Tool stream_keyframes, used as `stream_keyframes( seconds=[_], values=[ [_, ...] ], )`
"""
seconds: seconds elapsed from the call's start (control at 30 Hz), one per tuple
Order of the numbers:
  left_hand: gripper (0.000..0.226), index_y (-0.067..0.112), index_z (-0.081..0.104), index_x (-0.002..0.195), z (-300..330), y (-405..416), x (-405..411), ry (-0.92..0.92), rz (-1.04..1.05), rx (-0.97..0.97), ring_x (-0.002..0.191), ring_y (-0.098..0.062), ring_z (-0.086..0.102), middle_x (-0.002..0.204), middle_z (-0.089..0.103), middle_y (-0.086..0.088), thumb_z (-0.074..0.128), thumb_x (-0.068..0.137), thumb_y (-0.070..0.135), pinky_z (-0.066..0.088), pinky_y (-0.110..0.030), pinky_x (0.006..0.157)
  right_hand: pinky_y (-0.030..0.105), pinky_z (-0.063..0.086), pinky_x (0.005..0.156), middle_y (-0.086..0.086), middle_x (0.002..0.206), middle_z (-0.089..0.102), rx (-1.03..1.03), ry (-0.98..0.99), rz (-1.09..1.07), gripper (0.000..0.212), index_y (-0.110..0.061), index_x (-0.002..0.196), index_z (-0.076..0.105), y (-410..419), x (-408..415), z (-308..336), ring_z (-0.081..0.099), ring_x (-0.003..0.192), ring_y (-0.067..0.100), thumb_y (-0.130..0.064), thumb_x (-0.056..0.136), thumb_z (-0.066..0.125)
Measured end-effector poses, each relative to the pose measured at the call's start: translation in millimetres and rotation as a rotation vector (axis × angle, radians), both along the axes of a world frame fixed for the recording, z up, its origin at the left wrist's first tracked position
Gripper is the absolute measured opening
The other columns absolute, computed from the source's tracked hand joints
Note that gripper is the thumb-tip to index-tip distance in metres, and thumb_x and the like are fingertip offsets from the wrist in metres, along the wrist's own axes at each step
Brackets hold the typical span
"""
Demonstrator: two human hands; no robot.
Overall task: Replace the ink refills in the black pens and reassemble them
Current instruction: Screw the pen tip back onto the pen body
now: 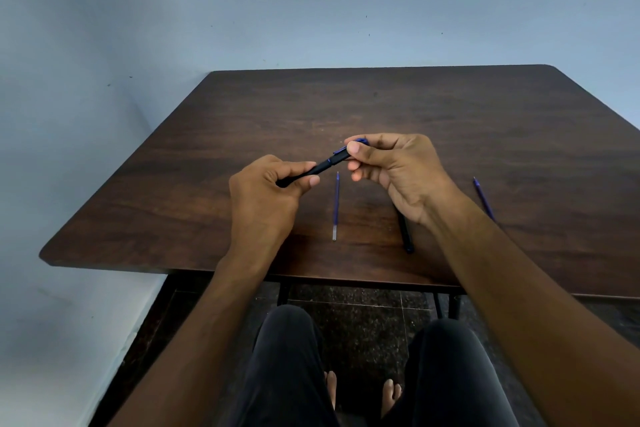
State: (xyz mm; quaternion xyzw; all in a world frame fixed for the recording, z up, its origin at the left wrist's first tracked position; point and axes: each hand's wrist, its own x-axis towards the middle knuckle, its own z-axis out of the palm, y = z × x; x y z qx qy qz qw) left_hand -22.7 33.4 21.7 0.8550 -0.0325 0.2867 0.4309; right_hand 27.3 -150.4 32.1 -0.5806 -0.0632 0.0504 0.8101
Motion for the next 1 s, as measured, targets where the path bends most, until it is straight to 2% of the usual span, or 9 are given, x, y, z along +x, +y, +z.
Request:
stream_keyframes(
  seconds=[0.23, 0.37, 0.5, 0.63, 0.73, 0.8, 0.9, 1.0],
  values=[
    [0.025, 0.016, 0.080, 0.100, -1.3, 1.5, 2.5, -0.039, 0.038, 0.074, 0.075, -0.003, 0.062, 0.081, 0.070, 0.006, 0.084, 0.076, 0.013, 0.040, -0.002, 0.069, 0.027, 0.054, 0.055, 0.017, 0.080, 0.071, 0.013, 0.055, -0.035, 0.013, 0.010, 0.095, 0.072, 9.6, -3.0, -5.4, 0.062, 0.059, 0.018, 0.002, 0.085, 0.073],
    [0.023, 0.018, 0.080, 0.100, -2.7, 1.1, -3.2, 0.000, 0.030, 0.012, 0.077, 0.003, 0.063, 0.084, 0.071, 0.008, 0.083, 0.077, 0.015, 0.042, -0.002, 0.071, 0.025, 0.052, 0.055, 0.019, 0.085, 0.070, -0.021, 0.056, -0.017, 0.015, 0.011, 0.097, 0.072, 10.9, -3.5, -2.8, 0.060, 0.059, 0.017, 0.000, 0.087, 0.072],
    [0.023, 0.022, 0.080, 0.101, 1.5, 2.3, -6.4, 0.028, 0.050, -0.043, 0.081, 0.005, 0.065, 0.087, 0.073, 0.011, 0.083, 0.078, 0.020, 0.043, -0.002, 0.072, 0.025, 0.053, 0.056, 0.013, 0.080, 0.073, -0.054, 0.037, -0.031, 0.013, 0.008, 0.094, 0.073, 15.8, -0.3, 3.7, 0.061, 0.059, 0.016, -0.002, 0.086, 0.074],
    [0.021, 0.026, 0.079, 0.101, 5.5, 6.0, -12.6, 0.050, 0.089, 0.011, 0.074, 0.005, 0.063, 0.081, 0.070, 0.013, 0.082, 0.080, 0.028, 0.042, -0.002, 0.067, 0.027, 0.056, 0.059, 0.016, 0.081, 0.074, -0.090, 0.034, -0.053, 0.017, 0.008, 0.098, 0.072, 23.2, -0.2, 6.6, 0.063, 0.060, 0.016, -0.003, 0.086, 0.075],
    [0.022, 0.026, 0.079, 0.102, 3.1, 16.3, -15.7, 0.062, 0.172, 0.070, 0.072, 0.006, 0.061, 0.079, 0.069, 0.012, 0.080, 0.081, 0.033, 0.040, -0.002, 0.065, 0.028, 0.059, 0.061, 0.023, 0.089, 0.075, -0.240, -0.020, -0.122, 0.026, 0.008, 0.105, 0.071, 20.7, -2.2, 6.6, 0.065, 0.064, 0.018, -0.006, 0.085, 0.078],
    [0.022, 0.025, 0.079, 0.102, -0.5, 24.8, -16.7, 0.079, 0.231, 0.084, 0.071, 0.002, 0.060, 0.078, 0.067, 0.011, 0.078, 0.082, 0.035, 0.043, -0.009, 0.068, 0.027, 0.058, 0.058, 0.021, 0.085, 0.076, -0.331, -0.069, -0.144, 0.020, 0.004, 0.100, 0.073, 16.9, -4.1, 7.5, 0.065, 0.063, 0.017, -0.008, 0.085, 0.078],
    [0.020, 0.022, 0.080, 0.100, -6.0, 33.0, -19.1, 0.099, 0.304, 0.112, 0.073, -0.007, 0.061, 0.077, 0.065, 0.009, 0.076, 0.084, 0.034, 0.051, -0.029, 0.074, 0.026, 0.056, 0.057, 0.015, 0.078, 0.076, -0.451, -0.132, -0.140, 0.013, -0.001, 0.093, 0.076, 11.3, -8.6, 9.6, 0.064, 0.061, 0.016, -0.012, 0.087, 0.078],
    [0.019, 0.019, 0.080, 0.097, -10.4, 37.0, -20.3, 0.114, 0.356, 0.144, 0.074, -0.009, 0.060, 0.075, 0.064, 0.008, 0.074, 0.087, 0.033, 0.051, -0.031, 0.073, 0.024, 0.056, 0.055, 0.009, 0.075, 0.076, -0.545, -0.177, -0.158, 0.014, -0.006, 0.088, 0.078, 9.3, -13.5, 10.9, 0.063, 0.058, 0.011, -0.020, 0.088, 0.077]
  ],
)
